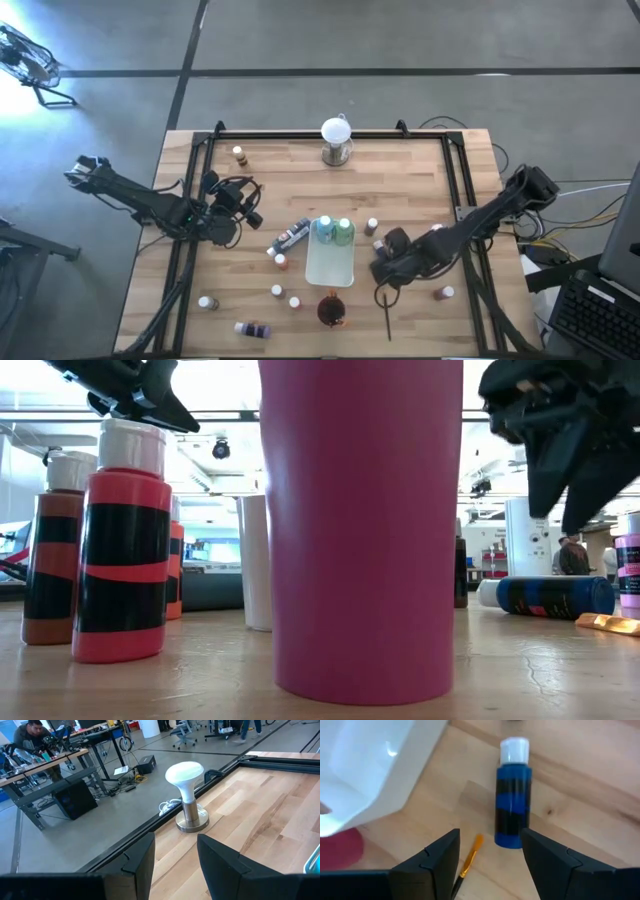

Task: Pick & Place Paint Supplies
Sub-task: Put the gold paint brush into the red cup

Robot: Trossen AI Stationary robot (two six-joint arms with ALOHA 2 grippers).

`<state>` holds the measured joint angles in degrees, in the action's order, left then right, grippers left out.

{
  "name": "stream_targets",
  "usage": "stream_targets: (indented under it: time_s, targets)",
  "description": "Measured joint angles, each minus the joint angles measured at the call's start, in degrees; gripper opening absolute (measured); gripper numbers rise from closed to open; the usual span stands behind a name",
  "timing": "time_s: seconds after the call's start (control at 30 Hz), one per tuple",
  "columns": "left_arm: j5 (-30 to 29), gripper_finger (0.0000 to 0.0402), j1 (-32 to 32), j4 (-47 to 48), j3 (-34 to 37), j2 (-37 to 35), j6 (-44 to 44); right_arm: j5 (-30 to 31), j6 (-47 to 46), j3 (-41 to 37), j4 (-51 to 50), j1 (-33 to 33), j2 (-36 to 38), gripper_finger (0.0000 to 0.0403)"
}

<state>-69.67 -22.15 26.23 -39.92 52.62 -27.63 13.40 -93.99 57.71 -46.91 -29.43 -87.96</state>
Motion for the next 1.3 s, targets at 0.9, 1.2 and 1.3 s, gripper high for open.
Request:
stream_targets:
  time_s: [0.9,1.2,1.3]
  targets:
    - [0.0,0.0154,0.0,-0.05,0.0,0.0,-0.01,-5.88,-4.93,0.02,11.12,-3.96,-9.19,0.0196]
    - [0.02,0.0154,0.0,0.0,0.0,0.0,-0.01,-4.73,-6.44,0.28,12.38,-3.98,-16.38,0.0195]
    - [0.0,0.0154,0.0,0.01,0.0,0.0,-0.01,-4.25,-6.22,0.28,12.17,-4.0,-17.05,0.0181]
